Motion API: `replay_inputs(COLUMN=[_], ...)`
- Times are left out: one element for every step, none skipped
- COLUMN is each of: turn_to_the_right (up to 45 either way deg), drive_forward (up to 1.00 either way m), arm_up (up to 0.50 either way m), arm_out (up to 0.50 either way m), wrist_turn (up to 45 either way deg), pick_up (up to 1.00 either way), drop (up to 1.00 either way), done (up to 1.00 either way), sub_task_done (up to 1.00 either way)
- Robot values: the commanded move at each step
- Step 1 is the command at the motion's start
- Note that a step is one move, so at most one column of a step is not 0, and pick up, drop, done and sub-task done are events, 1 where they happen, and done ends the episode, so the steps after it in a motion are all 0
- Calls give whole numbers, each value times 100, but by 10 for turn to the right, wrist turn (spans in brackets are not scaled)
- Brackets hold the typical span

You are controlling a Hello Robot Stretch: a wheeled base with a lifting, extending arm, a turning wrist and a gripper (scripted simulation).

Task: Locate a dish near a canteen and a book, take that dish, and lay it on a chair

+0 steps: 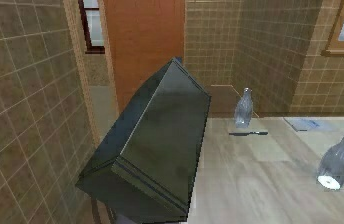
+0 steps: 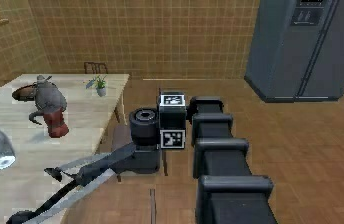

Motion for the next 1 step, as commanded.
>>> replay_inputs(turn_to_the_right=[0], drive_forward=[0], arm_up=[0], arm_out=[0], wrist_turn=[0], pick_up=[0], drop=[0], done=[100], sub_task_done=[0])
